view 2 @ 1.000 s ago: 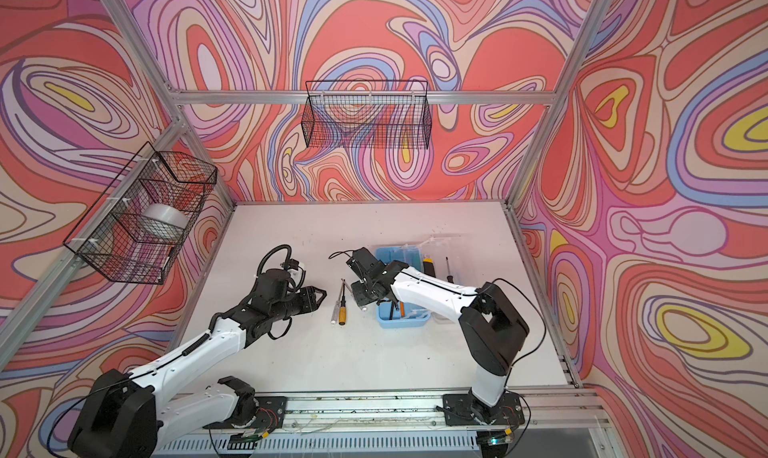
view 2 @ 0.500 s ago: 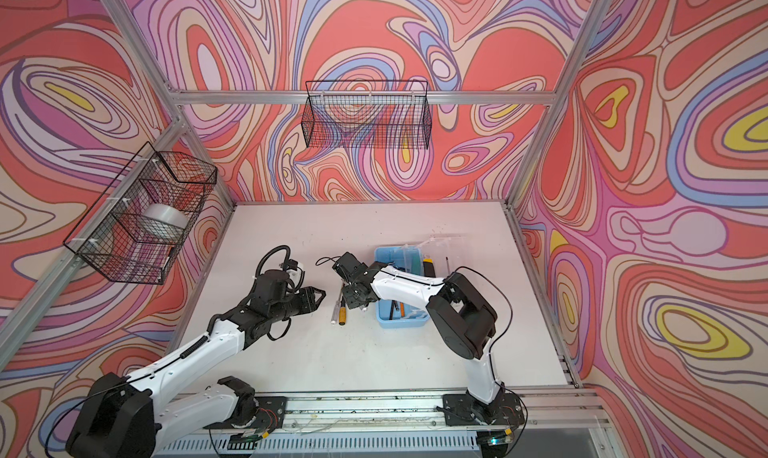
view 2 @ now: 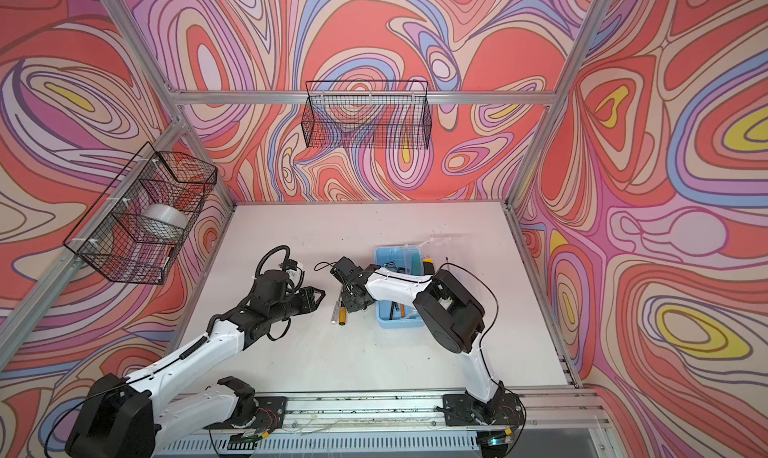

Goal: Pack the tool kit
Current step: 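Move the right gripper back and close it on a clear-handled screwdriver, then lift the clear-handled screwdriver with the right gripper over the clear tray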

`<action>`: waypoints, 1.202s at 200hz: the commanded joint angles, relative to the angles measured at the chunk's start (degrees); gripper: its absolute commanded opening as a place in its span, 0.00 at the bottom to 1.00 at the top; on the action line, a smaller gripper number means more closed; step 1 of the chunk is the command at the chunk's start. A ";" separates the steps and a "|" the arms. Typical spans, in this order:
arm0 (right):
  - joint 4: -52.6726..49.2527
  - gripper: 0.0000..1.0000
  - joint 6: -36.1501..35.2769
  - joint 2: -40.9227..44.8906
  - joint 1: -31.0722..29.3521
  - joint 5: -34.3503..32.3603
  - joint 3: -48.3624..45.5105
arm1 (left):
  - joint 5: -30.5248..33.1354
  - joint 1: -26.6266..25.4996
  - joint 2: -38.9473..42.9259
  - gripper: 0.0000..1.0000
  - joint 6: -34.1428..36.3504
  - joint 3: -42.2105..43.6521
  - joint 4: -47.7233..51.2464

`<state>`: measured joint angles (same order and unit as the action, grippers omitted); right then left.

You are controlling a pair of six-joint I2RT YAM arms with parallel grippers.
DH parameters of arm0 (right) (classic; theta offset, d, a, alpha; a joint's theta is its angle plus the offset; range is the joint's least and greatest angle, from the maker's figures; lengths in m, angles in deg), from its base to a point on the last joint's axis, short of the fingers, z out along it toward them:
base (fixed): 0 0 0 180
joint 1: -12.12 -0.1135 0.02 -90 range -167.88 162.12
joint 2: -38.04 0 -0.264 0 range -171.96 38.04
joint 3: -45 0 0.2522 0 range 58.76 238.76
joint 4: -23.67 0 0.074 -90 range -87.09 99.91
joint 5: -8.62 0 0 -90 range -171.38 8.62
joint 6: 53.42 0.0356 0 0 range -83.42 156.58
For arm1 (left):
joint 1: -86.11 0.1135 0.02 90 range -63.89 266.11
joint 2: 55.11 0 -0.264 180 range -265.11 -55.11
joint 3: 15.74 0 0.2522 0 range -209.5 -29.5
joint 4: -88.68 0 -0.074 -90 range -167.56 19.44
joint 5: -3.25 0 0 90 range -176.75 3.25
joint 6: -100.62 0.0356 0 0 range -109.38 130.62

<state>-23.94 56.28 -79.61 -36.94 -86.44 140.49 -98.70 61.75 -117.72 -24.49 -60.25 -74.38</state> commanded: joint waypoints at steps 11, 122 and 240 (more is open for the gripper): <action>-0.52 0.25 0.91 -1.66 -0.04 -0.30 1.07 | 0.79 0.14 0.65 0.42 0.69 0.68 0.52; 2.34 0.00 2.88 1.61 -0.37 0.80 -2.37 | 0.71 0.11 0.39 0.42 0.63 0.63 0.33; 0.35 0.00 1.61 29.11 2.23 2.21 -10.26 | 1.28 0.12 2.37 0.42 0.80 0.68 1.51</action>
<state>-19.43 60.15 -57.62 -36.63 -80.52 131.62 -98.63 61.75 -116.74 -24.49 -60.22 -74.09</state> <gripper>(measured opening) 0.183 0.416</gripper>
